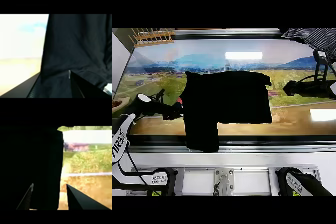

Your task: Fold the clothes and pants, and hang the long-sleeved shirts on hangers.

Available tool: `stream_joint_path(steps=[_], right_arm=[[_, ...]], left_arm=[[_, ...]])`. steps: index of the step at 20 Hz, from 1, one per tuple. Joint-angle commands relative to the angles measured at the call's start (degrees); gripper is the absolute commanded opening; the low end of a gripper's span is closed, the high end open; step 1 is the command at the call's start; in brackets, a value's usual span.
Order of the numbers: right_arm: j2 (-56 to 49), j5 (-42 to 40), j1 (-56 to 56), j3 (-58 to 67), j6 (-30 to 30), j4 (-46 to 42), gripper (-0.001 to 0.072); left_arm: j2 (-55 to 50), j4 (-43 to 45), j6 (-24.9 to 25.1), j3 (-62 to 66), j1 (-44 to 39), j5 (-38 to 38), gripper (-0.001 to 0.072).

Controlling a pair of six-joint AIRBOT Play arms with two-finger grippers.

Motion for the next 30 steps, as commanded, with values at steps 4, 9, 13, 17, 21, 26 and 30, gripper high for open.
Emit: stream_joint_path(steps=[4, 9, 13, 17, 21, 26, 30], right_arm=[[2.71, 1.05, 0.13, -2.51, -0.15, 0.44, 0.0453], [2.71, 1.84, 0.00, -3.17, -0.15, 0.39, 0.0453], [2.71, 4.48, -2.49, -9.42, 7.06, -0.70, 0.0453], [2.27, 0.31, -6.10, -25.59, 25.73, 0.13, 0.0454], [-0.55, -16.35, -3.76, -37.55, 24.61, 15.30, 0.0454], [-5.92, -30.12, 7.48, -38.82, 19.08, 25.81, 0.0454], [-7.04, -37.22, 10.78, -38.77, 19.08, 25.92, 0.0441]], left_arm=[[0.09, -2.49, 1.44, -3.21, -4.07, 5.70, 0.0363], [0.13, -2.54, 1.62, -3.15, -4.04, 3.06, 0.0007], [3.21, 0.17, 1.86, -3.21, -4.07, 1.29, 0.0008], [8.37, 2.60, 1.88, -3.32, -4.07, -0.48, 0.0009], [9.42, 2.56, 1.86, -3.30, -4.07, -0.02, 0.0009], [9.42, 2.54, 1.86, -3.30, -4.04, 0.02, 0.0009], [9.42, 2.54, 1.86, -3.30, -4.04, 0.07, 0.0008]])
